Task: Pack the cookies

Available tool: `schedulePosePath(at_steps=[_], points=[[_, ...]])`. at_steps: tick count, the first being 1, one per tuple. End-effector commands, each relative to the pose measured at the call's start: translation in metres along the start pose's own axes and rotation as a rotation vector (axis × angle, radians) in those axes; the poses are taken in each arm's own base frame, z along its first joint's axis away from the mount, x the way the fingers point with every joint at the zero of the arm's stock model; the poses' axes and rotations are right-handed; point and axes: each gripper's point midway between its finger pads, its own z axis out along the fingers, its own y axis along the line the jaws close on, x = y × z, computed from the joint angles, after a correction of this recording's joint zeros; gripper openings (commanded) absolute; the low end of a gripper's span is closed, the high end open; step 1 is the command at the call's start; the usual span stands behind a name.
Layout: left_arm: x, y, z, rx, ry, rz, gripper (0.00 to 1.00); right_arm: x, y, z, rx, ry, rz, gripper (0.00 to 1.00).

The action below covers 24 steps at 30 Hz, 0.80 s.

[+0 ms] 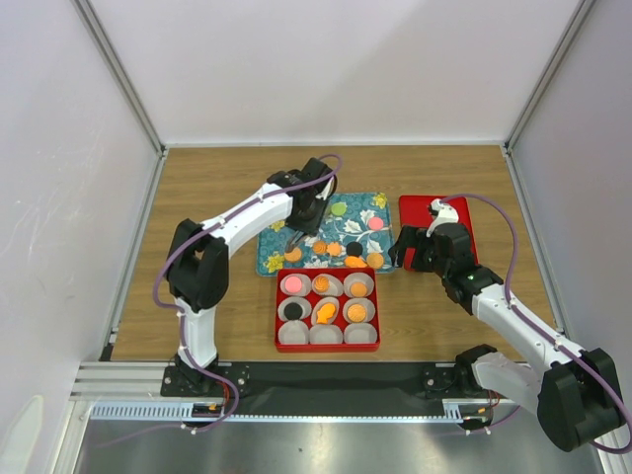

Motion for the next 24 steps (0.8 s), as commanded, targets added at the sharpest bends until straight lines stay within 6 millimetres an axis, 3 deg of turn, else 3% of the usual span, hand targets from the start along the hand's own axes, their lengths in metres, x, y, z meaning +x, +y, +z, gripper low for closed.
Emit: schedulePosePath(at_steps=[1,8,14,24], points=[[-0.028,0.006,-0.043,0.016,-0.121,-0.010,0.36,-0.021,0.006,-0.004,-0.018,-0.059,-0.001,1.00],[-0.028,0.015,-0.078,0.001,-0.174,-0.015,0.35,-0.021,0.007,-0.004,-0.018,-0.059,-0.001,1.00],[-0.005,0.005,-0.098,0.011,-0.186,0.017,0.35,-0.020,0.005,-0.003,-0.014,-0.053,-0.001,1.00],[0.080,-0.039,-0.154,0.092,-0.218,0.110,0.37,-0.017,0.005,0.000,-0.012,-0.042,-0.002,1.00]])
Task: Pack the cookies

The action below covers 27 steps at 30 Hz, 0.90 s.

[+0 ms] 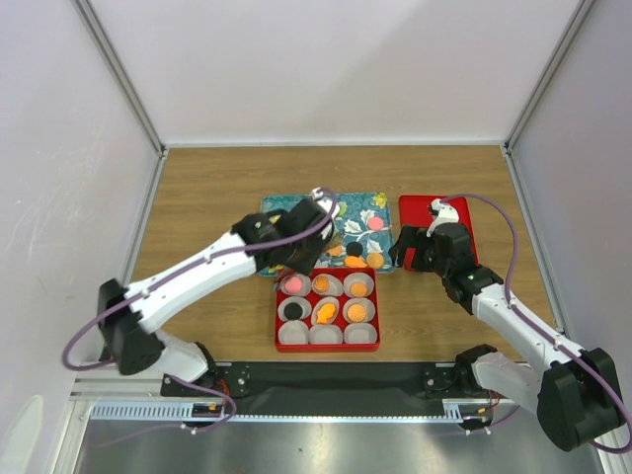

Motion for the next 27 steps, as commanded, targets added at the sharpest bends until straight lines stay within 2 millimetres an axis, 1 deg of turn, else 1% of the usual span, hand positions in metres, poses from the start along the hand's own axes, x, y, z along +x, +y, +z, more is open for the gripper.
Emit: schedulePosePath(at_steps=[1,2,3,4,5,7,9,10,13,14,18,21,27], points=[[0.016,-0.011,-0.040,0.030,-0.071,-0.029,0.37,-0.017,0.006,0.000,-0.012,-0.043,-0.005,1.00],[0.022,-0.018,-0.044,0.057,-0.069,-0.027,0.37,-0.016,0.006,0.001,-0.010,-0.039,-0.007,1.00],[0.033,-0.024,-0.045,0.073,-0.055,-0.032,0.37,-0.015,0.006,0.001,-0.011,-0.035,-0.008,1.00],[0.042,-0.034,-0.051,0.100,-0.051,-0.004,0.37,-0.015,0.006,0.002,-0.010,-0.035,-0.006,1.00],[0.048,-0.039,-0.057,0.118,-0.055,0.004,0.37,-0.014,0.005,0.003,-0.005,-0.032,-0.007,1.00],[0.066,-0.053,-0.062,0.147,-0.024,0.036,0.37,-0.015,0.005,0.003,-0.006,-0.034,-0.009,1.00],[0.076,-0.059,-0.064,0.144,-0.007,0.047,0.38,-0.014,0.004,0.004,0.001,-0.030,-0.009,1.00],[0.083,-0.066,-0.067,0.161,0.002,0.075,0.38,-0.014,0.003,0.004,0.002,-0.031,-0.010,1.00],[0.097,-0.081,-0.070,0.184,0.025,0.103,0.38,-0.014,0.002,0.004,0.007,-0.031,-0.011,1.00],[0.103,-0.083,-0.068,0.184,0.038,0.111,0.38,-0.014,0.003,0.004,0.006,-0.030,-0.011,1.00],[0.116,-0.103,-0.065,0.227,0.058,0.137,0.38,-0.014,0.003,0.004,0.006,-0.032,-0.012,1.00],[0.120,-0.116,-0.065,0.254,0.065,0.152,0.38,-0.014,0.002,0.004,0.007,-0.031,-0.011,1.00],[0.130,-0.132,-0.062,0.274,0.093,0.181,0.38,-0.014,0.004,0.003,0.001,-0.032,-0.012,1.00]])
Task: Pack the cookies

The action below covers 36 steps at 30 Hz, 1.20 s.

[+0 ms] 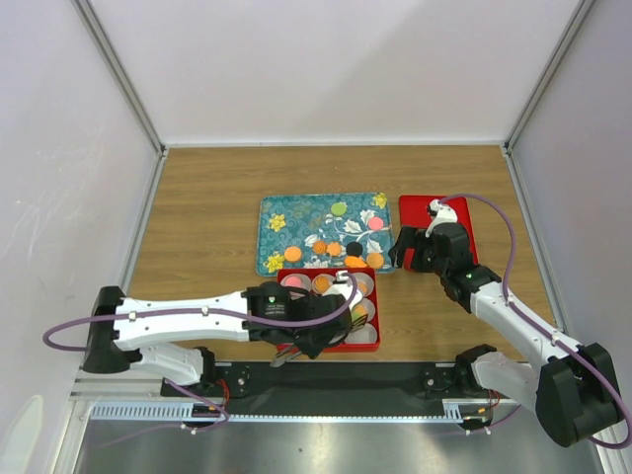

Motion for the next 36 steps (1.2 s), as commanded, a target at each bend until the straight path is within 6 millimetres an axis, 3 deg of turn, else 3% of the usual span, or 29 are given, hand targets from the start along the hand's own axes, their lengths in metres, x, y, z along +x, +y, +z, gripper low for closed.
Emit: schedulePosePath(at_steps=[1,20,36], points=[[-0.005,-0.017,0.001,0.041,-0.020,-0.021,0.38,-0.020,0.007,-0.002,-0.014,-0.054,-0.010,1.00],[0.006,-0.025,0.008,0.062,0.022,-0.004,0.45,-0.022,0.010,-0.003,-0.025,-0.061,-0.008,1.00],[0.002,-0.027,0.007,0.070,0.013,0.003,0.52,-0.021,0.008,-0.004,-0.019,-0.058,-0.009,1.00]])
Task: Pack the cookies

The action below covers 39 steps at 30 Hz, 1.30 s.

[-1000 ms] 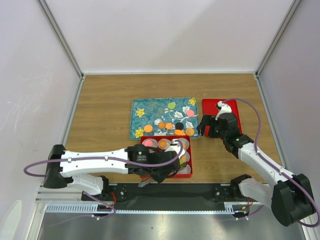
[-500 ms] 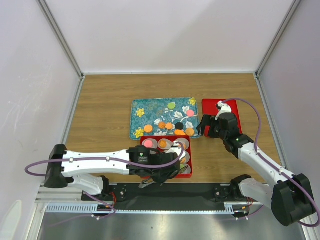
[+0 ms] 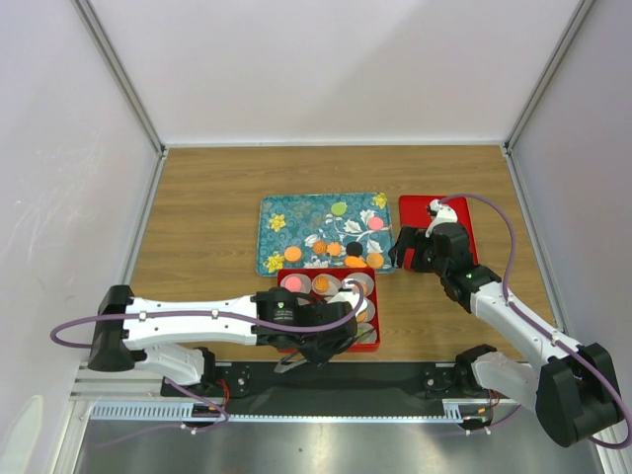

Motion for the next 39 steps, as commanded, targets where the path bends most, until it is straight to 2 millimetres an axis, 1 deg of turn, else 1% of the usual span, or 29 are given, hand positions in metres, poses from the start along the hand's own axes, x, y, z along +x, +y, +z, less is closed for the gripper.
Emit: schedulePosePath(at_steps=[1,6,9,10,11,13,14,15,16,17,19,20,21,22,23,24,25,26,27,28,29,30,31,32,33,34,36,37,39], points=[[-0.007,-0.010,-0.003,0.036,-0.029,-0.008,0.53,-0.022,0.008,-0.004,-0.020,-0.062,-0.009,1.00],[-0.009,-0.008,-0.008,0.038,-0.038,-0.002,0.53,-0.022,0.009,-0.004,-0.020,-0.062,-0.009,1.00],[-0.020,-0.003,-0.022,0.045,-0.087,-0.016,0.54,-0.022,0.008,-0.004,-0.018,-0.063,-0.009,1.00],[-0.024,0.001,-0.029,0.049,-0.109,-0.022,0.53,-0.023,0.009,-0.004,-0.019,-0.065,-0.011,1.00],[-0.035,0.010,-0.034,0.034,-0.139,-0.051,0.52,-0.023,0.009,-0.004,-0.019,-0.065,-0.009,1.00],[-0.045,0.024,-0.043,0.011,-0.169,-0.062,0.51,-0.023,0.009,-0.004,-0.019,-0.065,-0.008,1.00],[-0.060,0.039,-0.050,-0.015,-0.209,-0.101,0.51,-0.022,0.008,-0.004,-0.019,-0.064,-0.009,1.00],[-0.068,0.047,-0.054,-0.029,-0.230,-0.116,0.51,-0.023,0.008,-0.004,-0.017,-0.065,-0.009,1.00],[-0.081,0.055,-0.062,-0.036,-0.265,-0.121,0.51,-0.023,0.008,-0.004,-0.019,-0.067,-0.009,0.99],[-0.093,0.075,-0.062,-0.081,-0.283,-0.165,0.51,-0.022,0.008,-0.004,-0.017,-0.065,-0.009,1.00],[-0.114,0.091,-0.069,-0.109,-0.326,-0.175,0.50,-0.023,0.008,-0.005,-0.017,-0.067,-0.009,1.00],[-0.125,0.106,-0.062,-0.141,-0.322,-0.203,0.50,-0.023,0.007,-0.005,-0.014,-0.068,-0.007,1.00],[-0.132,0.114,-0.061,-0.164,-0.325,-0.207,0.51,-0.022,0.007,-0.004,-0.013,-0.065,-0.008,1.00],[-0.144,0.122,-0.064,-0.185,-0.337,-0.201,0.51,-0.023,0.007,-0.005,-0.014,-0.068,-0.008,1.00],[-0.151,0.137,-0.061,-0.217,-0.334,-0.226,0.51,-0.021,0.007,-0.005,-0.014,-0.064,-0.008,1.00],[-0.156,0.147,-0.048,-0.251,-0.304,-0.230,0.51,-0.023,0.007,-0.005,-0.016,-0.067,-0.009,1.00],[-0.168,0.156,-0.050,-0.268,-0.320,-0.232,0.51,-0.023,0.007,-0.004,-0.014,-0.068,-0.007,1.00],[-0.173,0.171,-0.048,-0.286,-0.317,-0.258,0.51,-0.023,0.007,-0.004,-0.016,-0.068,-0.006,1.00],[-0.180,0.178,-0.033,-0.291,-0.296,-0.260,0.52,-0.022,0.007,-0.004,-0.015,-0.065,-0.005,1.00],[-0.189,0.185,-0.033,-0.300,-0.310,-0.264,0.52,-0.022,0.007,-0.004,-0.016,-0.064,-0.006,1.00],[-0.193,0.199,-0.027,-0.313,-0.298,-0.286,0.53,-0.022,0.007,-0.004,-0.017,-0.061,-0.005,1.00],[-0.195,0.203,-0.009,-0.308,-0.259,-0.282,0.54,-0.022,0.007,-0.004,-0.016,-0.063,-0.004,1.00],[-0.202,0.213,-0.007,-0.315,-0.261,-0.296,0.54,-0.022,0.007,-0.005,-0.018,-0.064,-0.005,1.00],[-0.204,0.217,0.000,-0.316,-0.251,-0.298,0.55,-0.022,0.007,-0.004,-0.017,-0.065,-0.003,1.00],[-0.208,0.221,0.015,-0.313,-0.225,-0.297,0.55,-0.022,0.007,-0.004,-0.018,-0.063,-0.003,1.00],[-0.209,0.228,0.020,-0.316,-0.216,-0.308,0.56,-0.022,0.007,-0.005,-0.018,-0.064,-0.003,1.00],[-0.214,0.235,0.030,-0.317,-0.205,-0.317,0.56,-0.022,0.007,-0.005,-0.019,-0.065,-0.002,1.00],[-0.213,0.242,0.041,-0.315,-0.181,-0.329,0.56,-0.022,0.007,-0.005,-0.021,-0.063,-0.002,1.00],[-0.215,0.245,0.051,-0.304,-0.172,-0.332,0.56,-0.022,0.007,-0.005,-0.021,-0.063,-0.002,1.00]])
